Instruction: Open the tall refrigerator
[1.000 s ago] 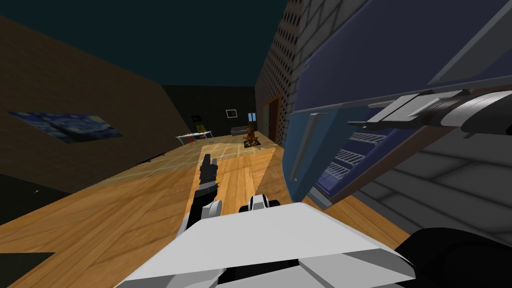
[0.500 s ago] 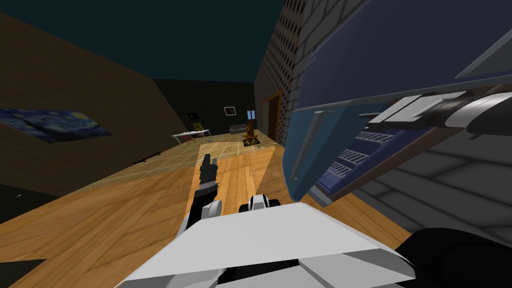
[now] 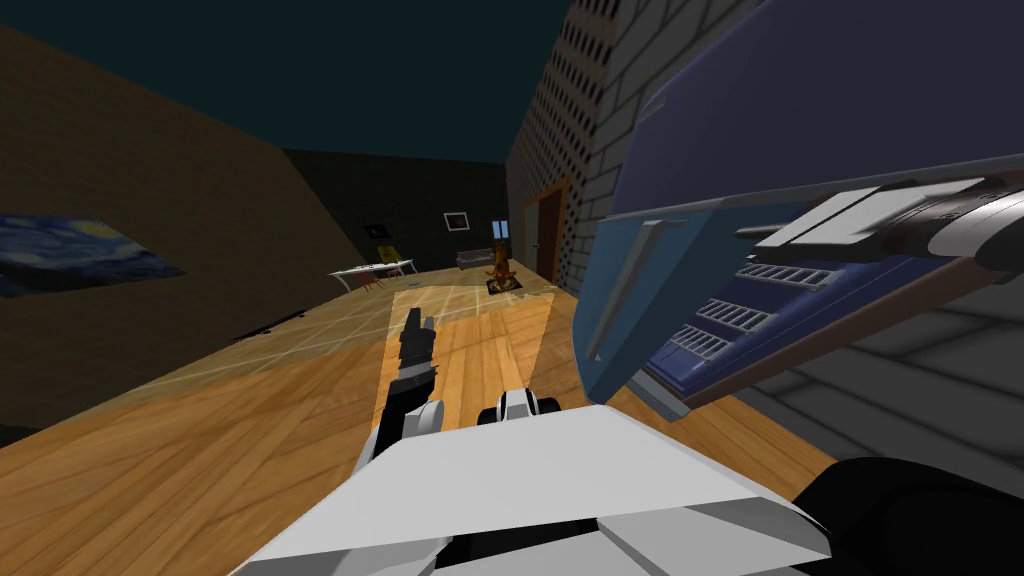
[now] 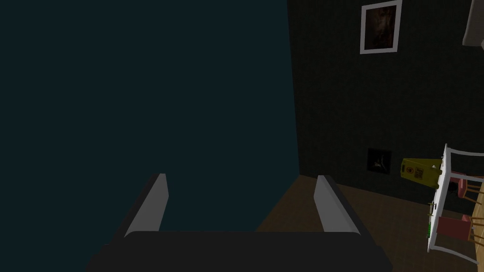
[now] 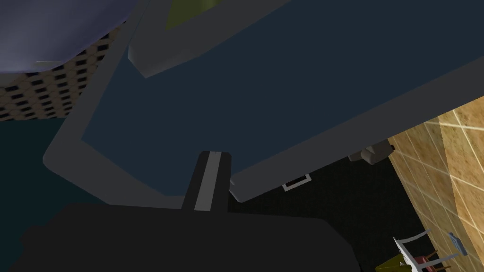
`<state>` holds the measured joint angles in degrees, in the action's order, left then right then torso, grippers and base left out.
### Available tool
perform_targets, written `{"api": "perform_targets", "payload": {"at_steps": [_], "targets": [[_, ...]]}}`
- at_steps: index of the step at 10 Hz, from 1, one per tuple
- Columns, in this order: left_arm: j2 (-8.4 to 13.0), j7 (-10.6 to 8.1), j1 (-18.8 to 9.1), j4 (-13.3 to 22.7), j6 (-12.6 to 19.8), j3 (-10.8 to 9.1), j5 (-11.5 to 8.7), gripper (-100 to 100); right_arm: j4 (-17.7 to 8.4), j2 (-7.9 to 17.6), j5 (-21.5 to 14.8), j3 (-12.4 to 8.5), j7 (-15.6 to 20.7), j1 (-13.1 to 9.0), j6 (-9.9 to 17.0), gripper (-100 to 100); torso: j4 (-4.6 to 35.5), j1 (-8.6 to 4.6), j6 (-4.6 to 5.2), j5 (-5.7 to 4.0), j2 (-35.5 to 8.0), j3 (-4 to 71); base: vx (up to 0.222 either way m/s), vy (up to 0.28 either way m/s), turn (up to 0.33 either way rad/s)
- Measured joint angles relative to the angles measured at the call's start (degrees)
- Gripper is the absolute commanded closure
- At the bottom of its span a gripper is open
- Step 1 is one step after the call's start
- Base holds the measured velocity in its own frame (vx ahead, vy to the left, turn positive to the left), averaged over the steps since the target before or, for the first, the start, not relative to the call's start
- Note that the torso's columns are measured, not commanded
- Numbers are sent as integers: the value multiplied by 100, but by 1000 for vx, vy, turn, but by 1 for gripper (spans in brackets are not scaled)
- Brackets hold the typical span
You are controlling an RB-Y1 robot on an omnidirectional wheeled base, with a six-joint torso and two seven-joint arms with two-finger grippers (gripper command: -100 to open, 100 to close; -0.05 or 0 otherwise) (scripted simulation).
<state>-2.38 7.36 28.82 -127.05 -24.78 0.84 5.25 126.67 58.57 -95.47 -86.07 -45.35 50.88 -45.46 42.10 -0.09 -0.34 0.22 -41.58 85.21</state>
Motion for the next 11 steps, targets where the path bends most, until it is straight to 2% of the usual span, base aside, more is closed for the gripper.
{"api": "perform_targets", "payload": {"at_steps": [4,5,11], "targets": [[0,0,-1,0,0,0,0,0,-50,-93,-323,-214,-247,202,17,100,12,10,20,-10,-47,-41,130,229,-50],[1,0,-2,0,0,-1,0,0,-44,-98,-331,-214,-269,211,13,-100,22,-34,23,-24,-81,-63,88,84,-1],[2,0,-2,0,0,-2,0,0,-159,-196,-416,-311,-424,269,-36,-100,-15,20,-34,29,34,41,130,107,-19]]}}
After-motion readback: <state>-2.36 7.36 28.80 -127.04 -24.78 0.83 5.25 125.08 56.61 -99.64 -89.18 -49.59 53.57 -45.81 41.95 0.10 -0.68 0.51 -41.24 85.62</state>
